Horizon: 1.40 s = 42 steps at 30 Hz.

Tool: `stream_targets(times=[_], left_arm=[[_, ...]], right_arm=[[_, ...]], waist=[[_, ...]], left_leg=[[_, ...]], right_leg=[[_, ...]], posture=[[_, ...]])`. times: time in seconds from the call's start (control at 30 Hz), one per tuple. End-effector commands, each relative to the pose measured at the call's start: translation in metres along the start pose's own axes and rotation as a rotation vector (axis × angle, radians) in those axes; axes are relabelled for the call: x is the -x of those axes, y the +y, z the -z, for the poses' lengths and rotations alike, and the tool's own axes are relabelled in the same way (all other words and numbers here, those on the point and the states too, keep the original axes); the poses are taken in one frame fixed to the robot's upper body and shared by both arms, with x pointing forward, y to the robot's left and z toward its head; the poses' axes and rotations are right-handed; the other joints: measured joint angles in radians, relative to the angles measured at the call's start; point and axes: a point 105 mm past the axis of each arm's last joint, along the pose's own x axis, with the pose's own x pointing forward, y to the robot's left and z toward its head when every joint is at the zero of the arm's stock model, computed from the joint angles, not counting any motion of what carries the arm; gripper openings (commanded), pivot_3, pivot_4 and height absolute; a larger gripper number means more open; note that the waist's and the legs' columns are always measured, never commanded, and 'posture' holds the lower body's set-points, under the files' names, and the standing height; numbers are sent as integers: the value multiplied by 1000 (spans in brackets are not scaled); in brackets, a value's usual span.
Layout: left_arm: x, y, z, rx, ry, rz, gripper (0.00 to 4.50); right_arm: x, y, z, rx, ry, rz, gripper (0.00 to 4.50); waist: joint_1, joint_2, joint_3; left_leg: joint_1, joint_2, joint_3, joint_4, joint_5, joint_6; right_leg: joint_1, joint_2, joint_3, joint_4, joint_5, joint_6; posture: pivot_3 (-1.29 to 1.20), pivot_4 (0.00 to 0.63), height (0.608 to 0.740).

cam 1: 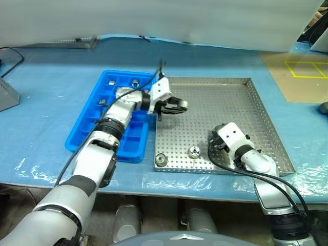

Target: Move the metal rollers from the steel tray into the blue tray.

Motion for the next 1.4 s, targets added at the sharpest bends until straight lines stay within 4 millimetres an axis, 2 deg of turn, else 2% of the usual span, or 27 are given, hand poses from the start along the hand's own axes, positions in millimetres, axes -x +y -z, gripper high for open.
stream_targets(times=[0.03, 0.17, 0.37, 0.5, 0.73, 0.87, 1.03, 1.17, 1.27, 1.4], left_arm=[[14, 0, 2, -20, -2, -22, 1231], [20, -1, 6, 20, -12, -37, 1231], [27, 1, 3, 57, -33, -64, 1231], [37, 6, 3, 63, -33, -91, 1231], [81, 36, -15, 101, -80, -241, 1231], [122, 47, -20, 119, -67, -329, 1231], [176, 37, -12, 104, 50, -403, 1231], [207, 27, 0, 153, 91, -511, 1231], [214, 15, 10, 184, 102, -571, 1231], [206, -8, 31, 230, 104, -642, 1231]], right_arm=[[-1, 10, -11, -115, -43, -61, 1991], [0, 18, -2, -184, 5, -132, 3338], [5, 22, -14, -225, -43, -196, 3338], [6, 19, -21, -247, -77, -179, 3338], [2, -2, -49, -350, -213, -101, 3338], [-2, -11, -84, -334, -329, -92, 3338], [-9, 4, -112, -325, -396, -200, 3338], [-19, 18, -126, -268, -419, -277, 3338], [-28, 30, -136, -131, -436, -312, 3338], [-37, 36, -146, -72, -474, -372, 3338]], waist=[[0, 0, 0], [11, 0, 0], [19, 0, 0], [17, 0, 0], [8, 0, 0], [8, 0, 0], [14, 0, 0], [38, 0, 0], [63, 0, 0], [89, 0, 0]], left_leg=[[0, 0, 0, 0, 0, 0], [-1, 0, 0, 0, 0, 0], [-2, -1, 0, 0, 0, 0], [-1, 0, 0, -1, 1, -1], [-1, 0, 0, -3, 2, -4], [-1, 0, 0, -5, 3, -5], [0, 0, 0, -13, 6, -10], [-3, 2, 0, -15, 8, -13], [-4, 3, 0, -15, 9, -15], [-3, 3, 0, -15, 9, -16]], right_leg=[[0, 0, 0, 0, 0, 0], [0, 0, 0, 0, 0, 0], [0, -2, 0, 0, 0, 0], [0, -1, 0, 0, 0, 0], [-3, 0, 0, 1, 0, 0], [-3, 0, 0, 1, 0, 0], [-6, 1, 0, 1, -1, -2], [-12, 3, -1, 3, -3, -4], [-13, 3, -1, 5, -3, -5], [-13, 2, -1, 8, -3, -5]], posture=[[-125, 150, 740], [-109, 150, 740], [-104, 150, 740], [-104, 150, 740], [-62, 150, 740], [-9, 150, 740], [100, 150, 740], [196, 150, 740], [253, 150, 740], [297, 150, 740]])
